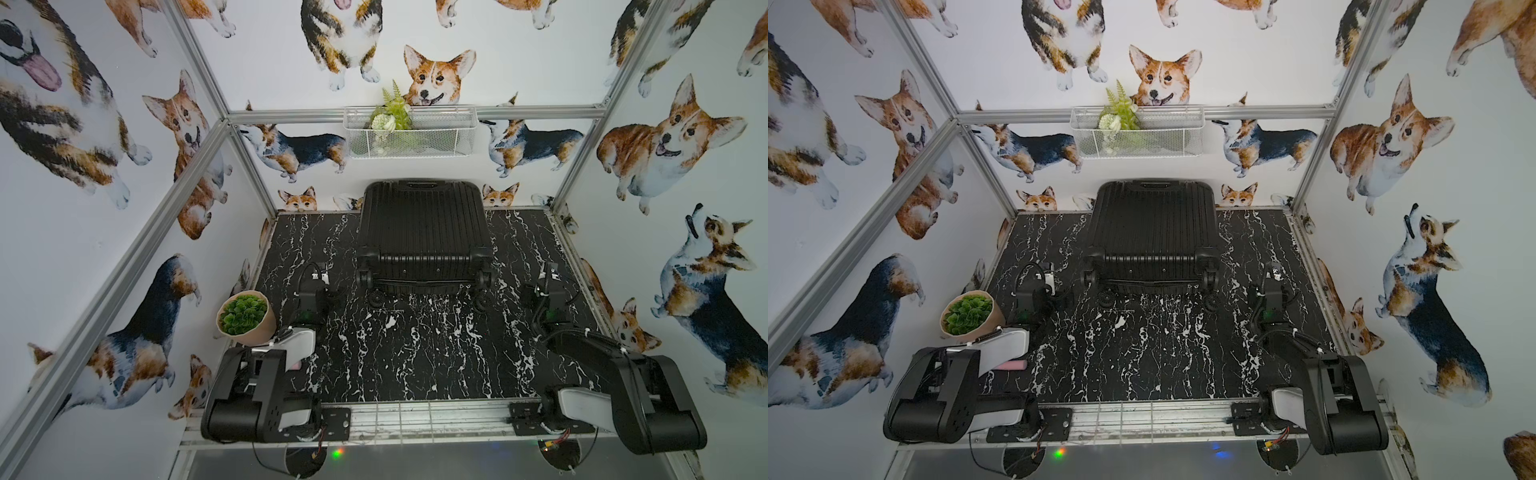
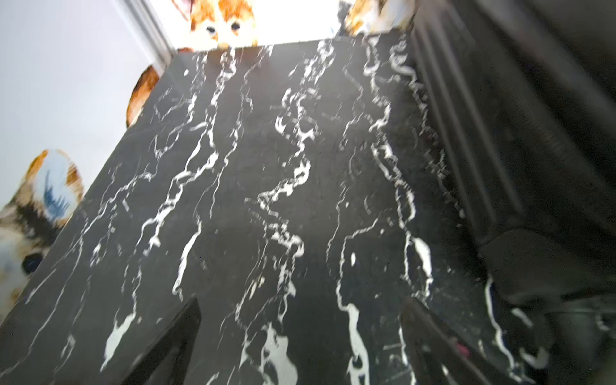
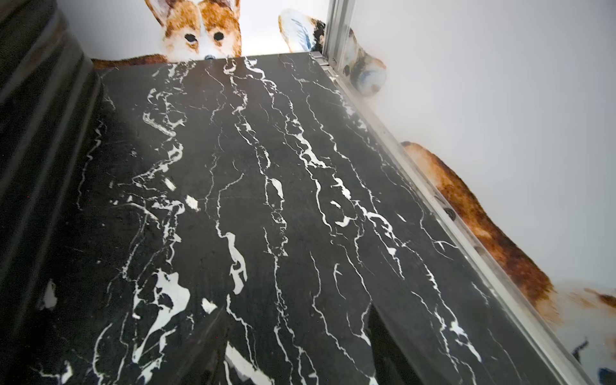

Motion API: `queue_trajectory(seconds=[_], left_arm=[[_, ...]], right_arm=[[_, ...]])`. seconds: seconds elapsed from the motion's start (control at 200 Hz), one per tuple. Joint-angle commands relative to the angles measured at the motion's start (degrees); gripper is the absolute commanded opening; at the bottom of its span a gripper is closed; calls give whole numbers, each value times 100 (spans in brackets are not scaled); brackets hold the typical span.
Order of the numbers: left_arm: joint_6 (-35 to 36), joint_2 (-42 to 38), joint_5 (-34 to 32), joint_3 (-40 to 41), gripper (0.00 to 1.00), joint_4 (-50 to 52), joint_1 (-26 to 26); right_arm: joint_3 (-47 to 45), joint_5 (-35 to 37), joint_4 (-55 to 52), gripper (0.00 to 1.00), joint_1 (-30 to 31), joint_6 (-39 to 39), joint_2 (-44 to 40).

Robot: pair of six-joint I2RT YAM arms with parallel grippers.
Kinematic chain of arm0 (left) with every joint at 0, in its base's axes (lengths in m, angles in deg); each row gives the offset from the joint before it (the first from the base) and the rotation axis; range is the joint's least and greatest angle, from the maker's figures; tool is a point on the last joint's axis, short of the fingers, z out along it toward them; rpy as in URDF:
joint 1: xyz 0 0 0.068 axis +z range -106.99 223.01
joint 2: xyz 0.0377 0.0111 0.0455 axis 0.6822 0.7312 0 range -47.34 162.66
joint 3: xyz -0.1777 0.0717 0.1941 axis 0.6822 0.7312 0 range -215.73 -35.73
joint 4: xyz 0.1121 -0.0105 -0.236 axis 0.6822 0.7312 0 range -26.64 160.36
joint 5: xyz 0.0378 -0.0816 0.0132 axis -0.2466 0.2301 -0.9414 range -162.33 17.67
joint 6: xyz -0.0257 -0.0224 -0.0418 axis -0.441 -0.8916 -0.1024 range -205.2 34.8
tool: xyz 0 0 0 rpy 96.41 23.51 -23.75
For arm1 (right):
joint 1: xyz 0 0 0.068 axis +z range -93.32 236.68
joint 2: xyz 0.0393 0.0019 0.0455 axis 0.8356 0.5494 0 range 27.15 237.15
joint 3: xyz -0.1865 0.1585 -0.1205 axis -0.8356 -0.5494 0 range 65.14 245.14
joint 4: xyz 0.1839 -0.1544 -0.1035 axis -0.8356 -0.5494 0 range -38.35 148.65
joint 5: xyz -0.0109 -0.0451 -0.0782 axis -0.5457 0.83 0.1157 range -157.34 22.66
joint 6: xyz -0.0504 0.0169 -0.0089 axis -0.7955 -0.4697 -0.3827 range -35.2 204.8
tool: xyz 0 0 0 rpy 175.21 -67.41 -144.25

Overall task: Close the suitcase zippers
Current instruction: Reset both arms

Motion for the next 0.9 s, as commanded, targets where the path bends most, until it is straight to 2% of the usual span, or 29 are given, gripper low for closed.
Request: queue_trajectory(seconds=[0.0, 0.05, 0.31, 0.375, 0.415, 0.485, 0.54, 0.796, 0.896], left_arm=[[147, 206, 556, 203, 98, -1475, 119], [64, 373, 670, 251, 98, -1787, 200], [71, 962, 834, 152, 100, -2081, 257], [83, 1231, 851, 175, 100, -2363, 256], [58, 1226, 807, 136, 100, -2292, 258], [-91, 1262, 326, -136, 100, -1825, 256], [-84, 1211, 291, -133, 100, -1716, 223], [-51, 1226, 275, -135, 100, -1753, 202], [45, 1237, 547, -197, 100, -1658, 204]], right_arm=[[-21, -483, 924, 70, -95, -186, 174], [-116, -550, 1301, 70, -129, -258, 338], [-320, -644, 2574, 72, -200, -246, 1308], [-177, -706, 2225, 74, -205, -255, 1249], [-101, -708, 1947, 79, -212, -205, 1188], [-151, -709, 2207, 92, -214, -245, 1288], [-148, -712, 2184, 100, -214, -243, 1268], [-144, -698, 2128, 100, -219, -230, 1253], [-142, -702, 2132, 100, -218, -230, 1247]])
